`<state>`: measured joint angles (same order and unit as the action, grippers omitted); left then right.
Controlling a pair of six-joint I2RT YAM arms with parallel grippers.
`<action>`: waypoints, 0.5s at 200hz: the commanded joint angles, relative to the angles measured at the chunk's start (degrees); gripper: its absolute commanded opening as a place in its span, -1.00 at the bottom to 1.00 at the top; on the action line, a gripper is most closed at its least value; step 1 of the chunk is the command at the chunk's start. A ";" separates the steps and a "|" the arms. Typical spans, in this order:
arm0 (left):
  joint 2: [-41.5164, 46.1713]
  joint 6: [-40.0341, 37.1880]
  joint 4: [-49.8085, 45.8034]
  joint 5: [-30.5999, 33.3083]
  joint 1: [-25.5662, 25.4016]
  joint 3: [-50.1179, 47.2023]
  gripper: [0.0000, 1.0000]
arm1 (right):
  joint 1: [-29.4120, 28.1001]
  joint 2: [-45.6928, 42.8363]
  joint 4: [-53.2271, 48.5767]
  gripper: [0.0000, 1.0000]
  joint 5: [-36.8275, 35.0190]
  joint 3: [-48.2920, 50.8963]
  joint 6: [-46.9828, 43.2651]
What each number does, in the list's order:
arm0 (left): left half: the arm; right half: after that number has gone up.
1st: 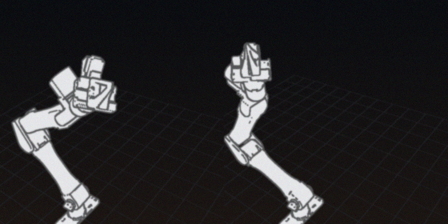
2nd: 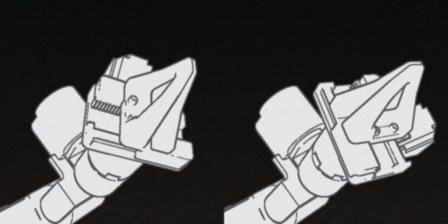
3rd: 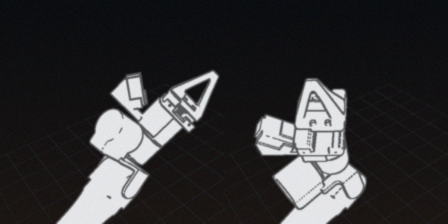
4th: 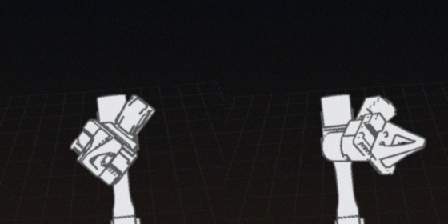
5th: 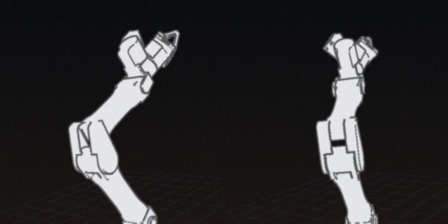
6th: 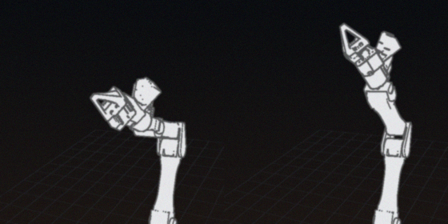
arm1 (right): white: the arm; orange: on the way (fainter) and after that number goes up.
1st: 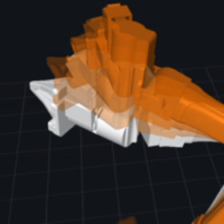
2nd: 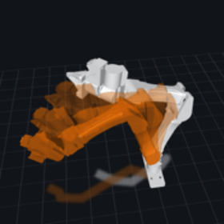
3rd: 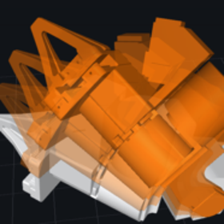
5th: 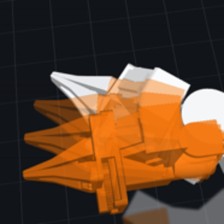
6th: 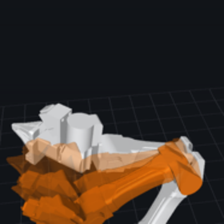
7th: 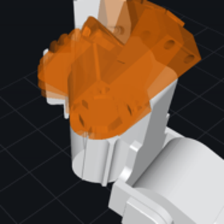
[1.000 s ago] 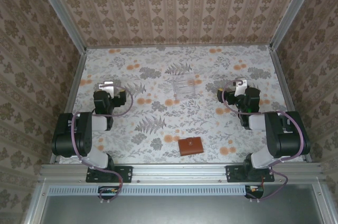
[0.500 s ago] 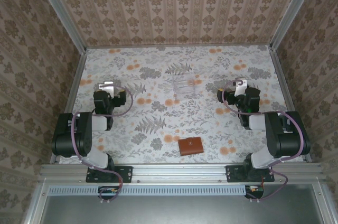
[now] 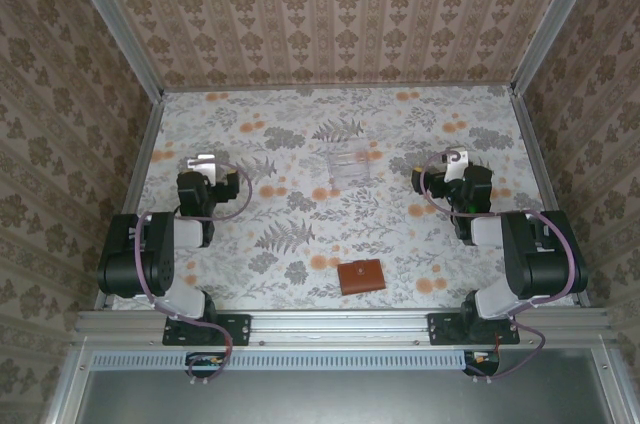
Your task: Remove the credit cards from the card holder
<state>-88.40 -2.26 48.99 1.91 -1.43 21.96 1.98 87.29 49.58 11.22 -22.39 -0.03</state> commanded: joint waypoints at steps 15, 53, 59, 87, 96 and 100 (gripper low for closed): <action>3.65 -1.46 -8.02 5.75 -1.78 4.62 1.00 | -1.00 -3.08 -8.89 1.00 -5.78 -4.20 0.86; 5.84 -4.10 -19.76 14.78 -6.58 11.06 1.00 | -2.60 -5.66 -32.76 1.00 -9.99 -16.08 2.15; 6.17 -4.64 -21.30 15.85 -7.45 11.89 1.00 | -2.96 -6.04 -34.43 1.00 -10.23 -16.97 2.91; 7.85 -1.72 -31.99 17.67 -9.90 17.39 1.00 | -5.01 -6.36 -44.58 0.95 -9.45 -22.94 8.21; 8.62 0.60 -35.65 16.61 -10.24 19.00 1.00 | -6.07 -6.06 -48.18 0.89 -9.60 -25.17 9.98; 9.10 1.94 -37.23 16.15 -10.33 19.59 0.99 | -6.59 -5.85 -49.51 0.87 -9.58 -26.01 10.60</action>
<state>-82.15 -4.45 24.60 16.40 -11.00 37.56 -2.37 81.71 14.44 2.96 -43.44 4.73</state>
